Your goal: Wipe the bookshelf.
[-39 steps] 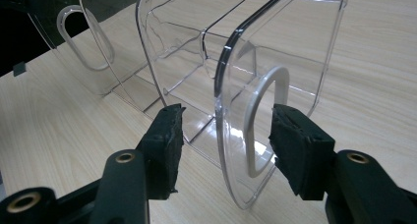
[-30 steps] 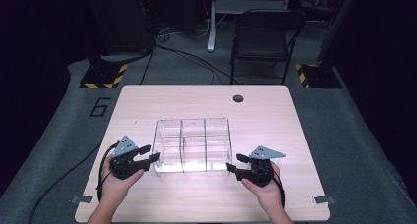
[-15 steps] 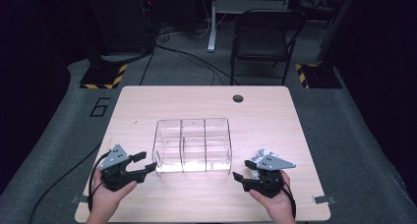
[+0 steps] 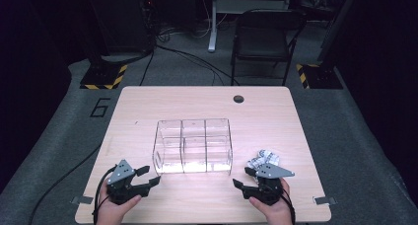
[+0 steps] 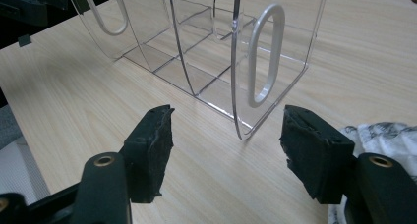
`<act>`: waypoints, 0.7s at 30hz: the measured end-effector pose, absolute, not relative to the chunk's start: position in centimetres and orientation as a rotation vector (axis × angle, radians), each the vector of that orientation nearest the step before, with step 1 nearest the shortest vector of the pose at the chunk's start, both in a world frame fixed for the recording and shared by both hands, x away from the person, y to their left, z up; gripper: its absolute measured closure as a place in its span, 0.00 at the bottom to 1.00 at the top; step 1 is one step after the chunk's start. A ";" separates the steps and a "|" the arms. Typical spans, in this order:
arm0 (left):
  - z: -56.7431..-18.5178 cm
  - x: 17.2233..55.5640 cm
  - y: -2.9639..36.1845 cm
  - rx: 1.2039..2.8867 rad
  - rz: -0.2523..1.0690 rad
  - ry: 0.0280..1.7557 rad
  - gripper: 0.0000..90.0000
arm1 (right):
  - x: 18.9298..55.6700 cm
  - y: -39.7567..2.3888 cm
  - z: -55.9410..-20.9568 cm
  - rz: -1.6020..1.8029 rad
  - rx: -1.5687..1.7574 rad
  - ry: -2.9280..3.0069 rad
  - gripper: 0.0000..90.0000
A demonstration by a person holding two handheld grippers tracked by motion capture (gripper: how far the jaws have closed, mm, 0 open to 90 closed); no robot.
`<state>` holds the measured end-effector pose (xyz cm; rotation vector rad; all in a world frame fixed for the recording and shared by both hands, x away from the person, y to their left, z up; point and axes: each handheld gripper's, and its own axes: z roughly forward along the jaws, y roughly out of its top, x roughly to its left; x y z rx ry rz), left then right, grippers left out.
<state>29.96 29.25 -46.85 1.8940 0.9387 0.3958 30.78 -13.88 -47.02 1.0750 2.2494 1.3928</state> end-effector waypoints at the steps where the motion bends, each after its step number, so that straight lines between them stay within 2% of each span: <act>1: -47.1 29.9 29.3 1.902 0.402 0.938 0.44 | 30.8 -13.8 -47.4 1.389 1.086 2.251 0.41; 7: -47.9 29.9 29.4 1.930 0.438 0.941 0.44 | 30.8 -13.2 -49.5 1.325 1.097 2.293 0.41; 21: -48.9 29.8 28.8 2.016 0.362 0.924 0.49 | 31.2 -12.5 -50.9 1.337 1.118 2.309 0.43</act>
